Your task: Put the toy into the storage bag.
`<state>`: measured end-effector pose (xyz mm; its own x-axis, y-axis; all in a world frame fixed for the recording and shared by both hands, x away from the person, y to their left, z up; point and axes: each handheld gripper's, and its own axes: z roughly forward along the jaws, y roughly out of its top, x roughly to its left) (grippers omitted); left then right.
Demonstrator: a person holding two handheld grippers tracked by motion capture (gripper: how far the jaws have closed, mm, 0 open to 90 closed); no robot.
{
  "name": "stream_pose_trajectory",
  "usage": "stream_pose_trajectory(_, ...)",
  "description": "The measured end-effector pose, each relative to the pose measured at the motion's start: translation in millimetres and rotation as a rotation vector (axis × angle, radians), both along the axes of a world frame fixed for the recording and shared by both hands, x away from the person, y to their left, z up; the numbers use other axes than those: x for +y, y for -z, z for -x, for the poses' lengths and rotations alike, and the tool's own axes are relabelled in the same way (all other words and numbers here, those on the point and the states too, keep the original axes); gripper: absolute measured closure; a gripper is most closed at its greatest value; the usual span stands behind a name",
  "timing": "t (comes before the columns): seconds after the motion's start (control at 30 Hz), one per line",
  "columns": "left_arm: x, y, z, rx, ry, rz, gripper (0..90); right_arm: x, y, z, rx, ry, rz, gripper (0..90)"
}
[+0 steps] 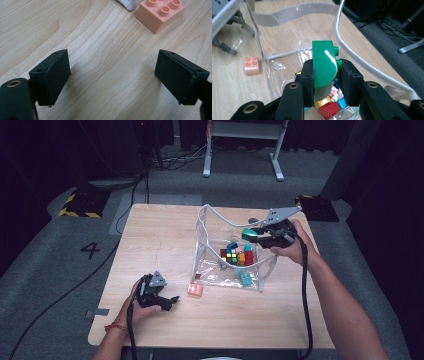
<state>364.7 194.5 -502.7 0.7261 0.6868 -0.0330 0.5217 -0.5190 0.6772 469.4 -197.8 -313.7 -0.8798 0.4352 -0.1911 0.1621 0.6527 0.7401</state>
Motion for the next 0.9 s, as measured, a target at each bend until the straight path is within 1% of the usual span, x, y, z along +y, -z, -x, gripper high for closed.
stream_pose_trajectory(0.13, 0.0, 0.0, 0.0, 0.0, 0.0, 0.0, 13.2, 7.4, 1.8, -7.9, 0.039, -0.001, 0.052, 67.1)
stream_pose_trajectory(0.2, 0.0, 0.0, 0.0, 0.0, 0.0, 0.0, 13.2, 10.7, 2.8, -11.8, 0.044, -0.001, 0.094, 67.1)
stream_pose_trajectory(0.23, 0.1, 0.1, -0.1, 0.0, 0.001, 0.0, 13.2, 12.7, 3.4, -12.7, 0.053, 0.005, 0.102, 67.0)
stream_pose_trajectory(0.27, 0.0, 0.0, 0.0, 0.0, 0.0, 0.001, 13.2, 14.1, 4.6, -14.9, 0.055, -0.002, 0.114, 67.0)
stream_pose_trajectory(0.37, 0.0, 0.0, 0.0, 0.0, 0.001, 0.0, 13.2, 18.1, 7.2, -18.6, 0.069, -0.008, 0.168, 66.5)
stream_pose_trajectory(0.4, 0.0, 0.0, 0.0, 0.0, 0.0, 0.0, 13.2, 19.0, 8.1, -20.1, 0.063, -0.016, 0.179, 65.9)
stream_pose_trajectory(0.47, 0.1, 0.0, -0.1, 0.0, 0.001, -0.001, 13.2, 19.9, 8.6, -20.1, 0.071, -0.008, 0.192, 65.5)
stream_pose_trajectory(0.5, 0.1, -0.1, -0.1, 0.0, 0.001, -0.002, 13.2, 19.1, 9.1, -21.9, 0.059, -0.018, 0.201, 65.7)
stream_pose_trajectory(0.53, 0.0, 0.1, 0.0, 0.0, 0.0, 0.001, 13.2, 18.8, 9.1, -20.7, 0.076, 0.004, 0.207, 67.0)
stream_pose_trajectory(0.6, 0.1, -0.1, -0.1, 0.0, 0.002, -0.001, 13.2, 16.1, 10.1, -22.9, 0.075, -0.005, 0.212, 71.8)
stream_pose_trajectory(0.63, 0.0, 0.0, 0.0, 0.0, 0.001, 0.0, 13.2, 15.0, 10.8, -22.5, 0.077, 0.023, 0.223, 73.3)
stream_pose_trajectory(0.73, 0.0, 0.0, 0.0, 0.0, 0.0, 0.0, 13.2, 7.3, 12.1, -22.9, 0.08, 0.037, 0.224, 70.5)
stream_pose_trajectory(0.77, 0.1, -0.1, -0.1, 0.0, 0.002, -0.001, 13.2, 3.1, 11.4, -22.6, 0.077, 0.025, 0.209, 70.1)
stream_pose_trajectory(0.83, 0.0, 0.0, 0.0, 0.0, 0.001, 0.0, 13.2, -4.7, 9.6, -19.5, 0.073, 0.031, 0.179, 68.3)
stream_pose_trajectory(0.87, 0.1, 0.1, -0.1, 0.0, 0.001, 0.0, 13.2, -8.6, 8.7, -16.9, 0.069, 0.041, 0.162, 67.2)
stream_pose_trajectory(0.9, 0.0, 0.0, 0.0, 0.0, 0.0, 0.001, 13.2, -12.6, 7.9, -13.1, 0.078, 0.053, 0.138, 66.0)
